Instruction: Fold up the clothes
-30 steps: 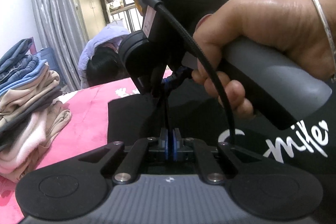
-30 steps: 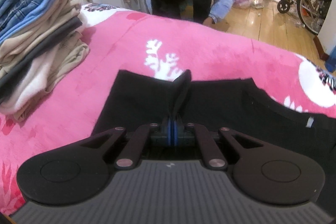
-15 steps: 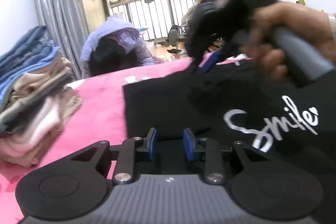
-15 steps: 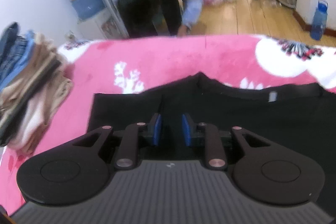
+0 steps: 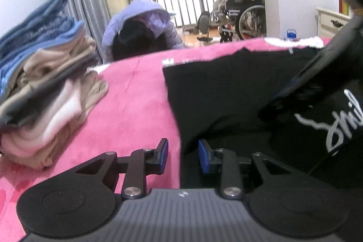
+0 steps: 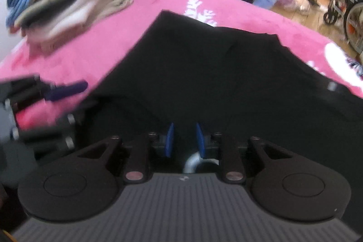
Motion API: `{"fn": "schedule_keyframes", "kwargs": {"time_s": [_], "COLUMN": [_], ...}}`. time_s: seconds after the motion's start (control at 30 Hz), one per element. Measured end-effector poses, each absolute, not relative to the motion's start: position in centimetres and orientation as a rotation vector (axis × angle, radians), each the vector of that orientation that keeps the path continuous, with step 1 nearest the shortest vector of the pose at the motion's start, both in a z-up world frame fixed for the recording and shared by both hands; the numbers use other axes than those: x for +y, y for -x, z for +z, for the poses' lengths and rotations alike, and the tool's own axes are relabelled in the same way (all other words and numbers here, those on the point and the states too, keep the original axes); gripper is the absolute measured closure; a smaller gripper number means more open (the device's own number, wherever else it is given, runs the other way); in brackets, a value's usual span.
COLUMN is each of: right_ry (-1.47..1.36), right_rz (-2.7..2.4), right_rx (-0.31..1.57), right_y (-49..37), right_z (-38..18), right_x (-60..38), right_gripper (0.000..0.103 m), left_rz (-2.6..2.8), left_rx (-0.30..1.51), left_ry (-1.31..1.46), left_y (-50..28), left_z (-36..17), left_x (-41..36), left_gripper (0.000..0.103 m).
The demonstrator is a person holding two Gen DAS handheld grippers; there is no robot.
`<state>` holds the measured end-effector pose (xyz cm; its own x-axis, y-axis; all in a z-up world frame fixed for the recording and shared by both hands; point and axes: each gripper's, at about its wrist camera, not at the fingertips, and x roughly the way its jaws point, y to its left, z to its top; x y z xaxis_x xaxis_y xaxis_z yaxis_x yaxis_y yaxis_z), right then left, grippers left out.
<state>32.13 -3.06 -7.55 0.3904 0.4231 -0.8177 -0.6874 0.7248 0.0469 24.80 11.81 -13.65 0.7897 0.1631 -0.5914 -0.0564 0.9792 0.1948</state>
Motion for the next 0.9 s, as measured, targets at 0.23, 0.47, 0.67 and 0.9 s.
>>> {"fn": "schedule_keyframes", "kwargs": {"time_s": [0.23, 0.47, 0.67, 0.9], "right_ry": [0.401, 0.504, 0.525, 0.291], "right_rz": [0.852, 0.902, 0.926, 0.83], "right_rx": [0.799, 0.889, 0.88, 0.801], "right_y": [-30.0, -29.2, -28.5, -32.8], "right_z": [-5.1, -8.0, -6.2, -3.1], "right_x": [0.5, 0.5, 0.3, -1.3], "right_gripper": [0.083, 0.083, 0.084, 0.083], "left_rz": [0.125, 0.16, 0.169, 0.134], "left_rx": [0.652, 0.659, 0.661, 0.626], "left_ry": [-0.165, -0.148, -0.144, -0.18], "left_y": [-24.5, -24.7, -24.6, -21.9], "left_z": [-13.8, -14.4, -14.3, -12.1], "left_x": [12.3, 13.1, 13.3, 13.5], "left_gripper": [0.067, 0.059, 0.058, 0.058]}}
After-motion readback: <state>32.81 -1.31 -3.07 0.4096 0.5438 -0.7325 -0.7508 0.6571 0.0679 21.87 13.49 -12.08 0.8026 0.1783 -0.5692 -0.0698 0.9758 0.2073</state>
